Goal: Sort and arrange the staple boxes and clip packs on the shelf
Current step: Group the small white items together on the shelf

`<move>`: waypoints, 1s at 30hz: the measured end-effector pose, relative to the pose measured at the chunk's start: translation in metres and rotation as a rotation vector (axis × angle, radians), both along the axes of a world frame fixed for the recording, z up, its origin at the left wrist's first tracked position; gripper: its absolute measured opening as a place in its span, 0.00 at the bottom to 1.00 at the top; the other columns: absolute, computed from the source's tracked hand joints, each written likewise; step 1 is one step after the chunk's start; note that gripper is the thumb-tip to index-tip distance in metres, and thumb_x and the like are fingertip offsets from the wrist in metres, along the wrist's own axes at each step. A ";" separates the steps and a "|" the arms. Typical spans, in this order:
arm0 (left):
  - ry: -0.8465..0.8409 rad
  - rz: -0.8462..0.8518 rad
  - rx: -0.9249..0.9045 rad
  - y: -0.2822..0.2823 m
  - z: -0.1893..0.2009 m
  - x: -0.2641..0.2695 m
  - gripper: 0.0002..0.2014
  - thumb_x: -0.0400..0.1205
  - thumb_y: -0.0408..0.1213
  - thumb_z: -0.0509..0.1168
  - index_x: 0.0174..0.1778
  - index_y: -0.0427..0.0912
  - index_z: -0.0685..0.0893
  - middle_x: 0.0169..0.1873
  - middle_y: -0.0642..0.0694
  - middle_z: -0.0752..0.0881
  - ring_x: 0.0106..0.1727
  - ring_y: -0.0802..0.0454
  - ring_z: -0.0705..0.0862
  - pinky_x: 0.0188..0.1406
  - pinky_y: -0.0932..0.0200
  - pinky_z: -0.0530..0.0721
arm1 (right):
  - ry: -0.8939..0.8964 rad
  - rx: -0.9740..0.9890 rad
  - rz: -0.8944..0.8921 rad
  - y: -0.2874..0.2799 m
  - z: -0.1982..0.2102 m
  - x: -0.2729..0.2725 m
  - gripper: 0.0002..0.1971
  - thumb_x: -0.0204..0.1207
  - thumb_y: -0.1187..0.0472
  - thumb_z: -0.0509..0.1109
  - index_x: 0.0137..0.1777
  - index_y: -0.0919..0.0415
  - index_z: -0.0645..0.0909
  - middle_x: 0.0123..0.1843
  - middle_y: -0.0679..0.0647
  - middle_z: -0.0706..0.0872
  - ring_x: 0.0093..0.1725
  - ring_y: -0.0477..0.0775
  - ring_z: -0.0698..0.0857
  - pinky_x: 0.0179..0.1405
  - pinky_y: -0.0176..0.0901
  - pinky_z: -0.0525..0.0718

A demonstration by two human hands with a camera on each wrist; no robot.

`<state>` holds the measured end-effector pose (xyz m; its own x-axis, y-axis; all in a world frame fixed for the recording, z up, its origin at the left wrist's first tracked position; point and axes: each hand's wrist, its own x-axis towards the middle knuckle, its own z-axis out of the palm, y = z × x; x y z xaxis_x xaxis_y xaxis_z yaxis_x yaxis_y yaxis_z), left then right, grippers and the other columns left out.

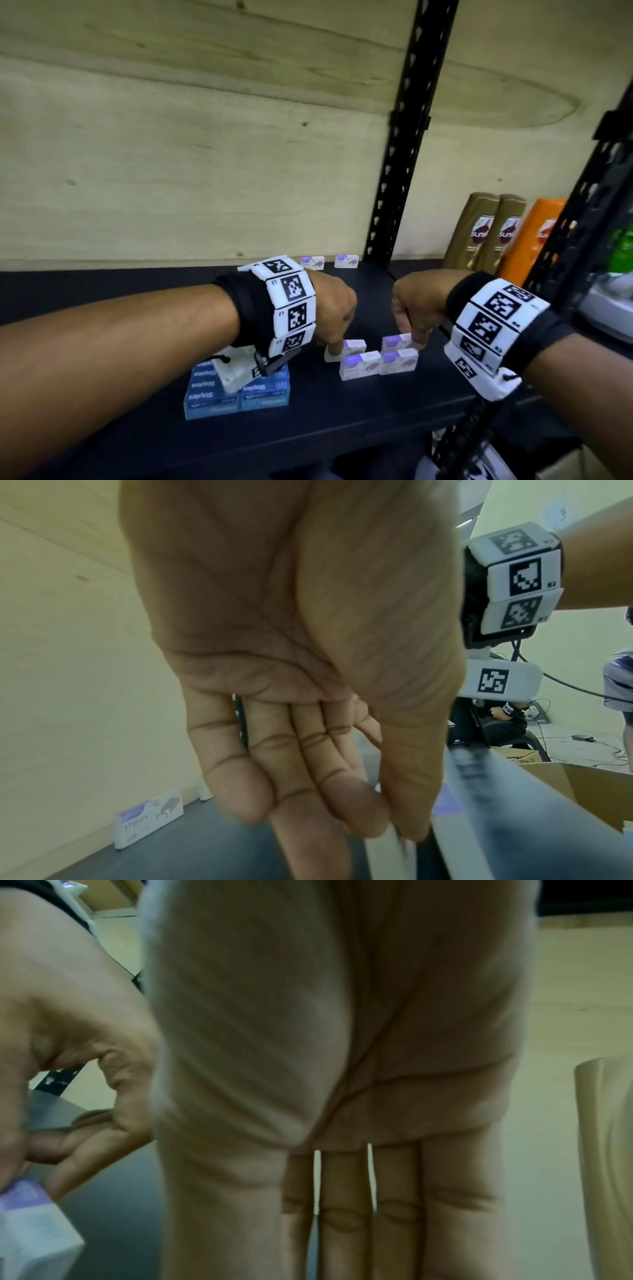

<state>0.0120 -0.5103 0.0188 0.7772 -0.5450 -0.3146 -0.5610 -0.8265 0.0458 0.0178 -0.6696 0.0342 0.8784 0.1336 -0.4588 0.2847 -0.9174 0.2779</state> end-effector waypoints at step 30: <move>0.140 0.032 0.081 -0.021 -0.010 -0.014 0.17 0.78 0.50 0.74 0.55 0.41 0.89 0.25 0.56 0.85 0.18 0.66 0.80 0.18 0.73 0.76 | 0.043 0.120 -0.005 -0.009 -0.020 -0.028 0.22 0.70 0.54 0.81 0.63 0.47 0.82 0.58 0.47 0.86 0.58 0.51 0.85 0.61 0.50 0.84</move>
<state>-0.0016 -0.5311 0.0089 0.7393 -0.4889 -0.4630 -0.5271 -0.8481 0.0538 -0.0105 -0.6791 0.0144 0.8591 0.1857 -0.4770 0.2896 -0.9447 0.1537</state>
